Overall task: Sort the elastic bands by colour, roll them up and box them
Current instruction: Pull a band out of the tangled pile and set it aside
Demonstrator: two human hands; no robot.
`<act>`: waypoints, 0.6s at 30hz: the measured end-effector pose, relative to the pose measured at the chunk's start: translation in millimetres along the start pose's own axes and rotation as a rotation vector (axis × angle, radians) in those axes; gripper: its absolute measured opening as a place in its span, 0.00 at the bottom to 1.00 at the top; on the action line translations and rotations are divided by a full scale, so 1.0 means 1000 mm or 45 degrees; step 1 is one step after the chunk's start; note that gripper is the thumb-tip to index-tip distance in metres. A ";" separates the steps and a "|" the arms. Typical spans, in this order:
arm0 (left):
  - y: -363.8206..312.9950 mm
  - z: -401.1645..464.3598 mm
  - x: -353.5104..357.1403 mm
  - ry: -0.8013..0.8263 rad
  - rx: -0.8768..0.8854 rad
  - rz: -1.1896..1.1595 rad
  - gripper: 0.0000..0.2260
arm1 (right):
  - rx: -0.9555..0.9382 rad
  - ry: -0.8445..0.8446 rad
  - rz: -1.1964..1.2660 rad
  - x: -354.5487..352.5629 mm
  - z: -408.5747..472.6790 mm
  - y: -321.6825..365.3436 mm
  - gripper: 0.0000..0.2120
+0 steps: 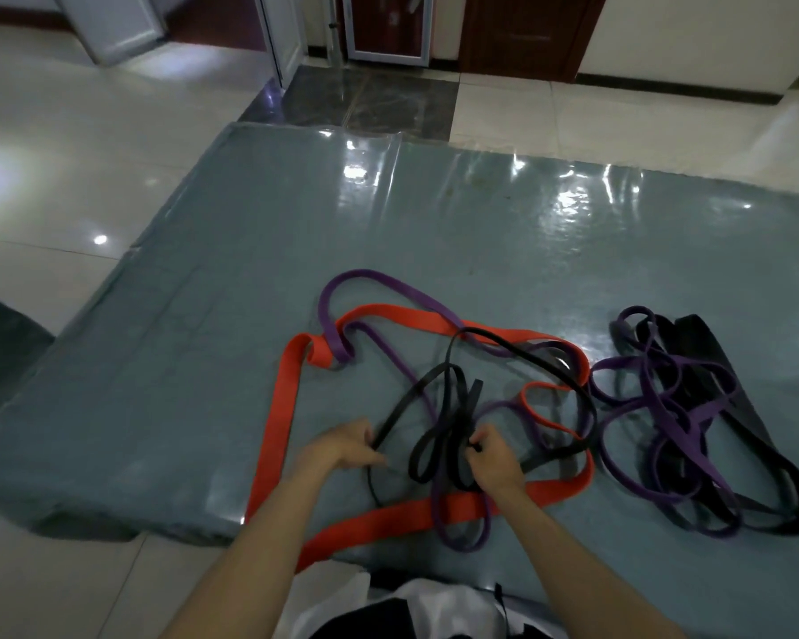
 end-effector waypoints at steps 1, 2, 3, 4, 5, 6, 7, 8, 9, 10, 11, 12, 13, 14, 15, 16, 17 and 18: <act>-0.005 0.001 0.008 -0.055 0.012 -0.137 0.20 | -0.027 -0.020 0.021 -0.002 0.000 -0.002 0.05; -0.009 0.001 0.014 -0.118 0.023 -0.195 0.21 | -0.045 -0.042 0.039 -0.004 -0.001 -0.004 0.05; -0.012 0.002 0.020 -0.199 0.044 -0.194 0.18 | -0.056 -0.066 0.062 -0.007 -0.002 -0.005 0.04; -0.015 0.004 0.025 -0.278 0.065 -0.188 0.13 | -0.065 -0.092 0.097 -0.009 -0.003 -0.006 0.04; -0.018 0.005 0.028 -0.341 0.074 -0.224 0.08 | -0.072 -0.124 0.145 -0.012 -0.004 -0.007 0.04; -0.020 0.006 0.028 -0.381 0.075 -0.311 0.05 | -0.083 -0.164 0.200 -0.016 -0.005 -0.008 0.04; -0.022 0.008 0.026 -0.412 0.078 -0.439 0.05 | -0.095 -0.206 0.252 -0.021 -0.005 -0.009 0.05; -0.023 0.008 0.020 -0.446 0.082 -0.598 0.05 | -0.103 -0.245 0.298 -0.025 -0.005 -0.010 0.05; -0.025 0.008 0.012 -0.489 0.095 -0.773 0.05 | -0.107 -0.276 0.337 -0.030 -0.005 -0.010 0.06; -0.026 0.007 0.002 -0.533 0.118 -0.945 0.06 | -0.108 -0.307 0.369 -0.035 -0.004 -0.011 0.05; -0.026 0.005 -0.009 -0.585 0.149 -1.086 0.07 | -0.109 -0.345 0.395 -0.040 -0.003 -0.011 0.05; -0.026 0.003 -0.022 -0.660 0.189 -1.183 0.08 | -0.109 -0.388 0.419 -0.045 -0.002 -0.011 0.05; -0.025 0.001 -0.037 -0.740 0.228 -1.241 0.09 | -0.108 -0.430 0.447 -0.051 0.000 -0.011 0.05; -0.025 -0.002 -0.051 -0.817 0.266 -1.294 0.10 | -0.109 -0.466 0.487 -0.056 0.001 -0.009 0.06; -0.024 -0.006 -0.065 -0.889 0.300 -1.350 0.10 | -0.114 -0.498 0.538 -0.062 0.004 -0.006 0.07; -0.024 -0.009 -0.079 -0.952 0.333 -1.416 0.11 | -0.123 -0.527 0.591 -0.069 0.006 -0.003 0.07; -0.025 -0.011 -0.092 -1.003 0.359 -1.477 0.11 | -0.131 -0.549 0.641 -0.076 0.009 0.001 0.07; -0.026 -0.014 -0.103 -1.043 0.384 -1.527 0.11 | -0.138 -0.561 0.690 -0.083 0.012 0.005 0.07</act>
Point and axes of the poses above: each hand's wrist, its own z-axis towards the middle knuckle, its own x-axis out of the palm, y = z × x, the point moved 5 cm from there along z, towards the middle knuckle, and after that the axes turned 4 degrees about -y, right-handed, at the moved point
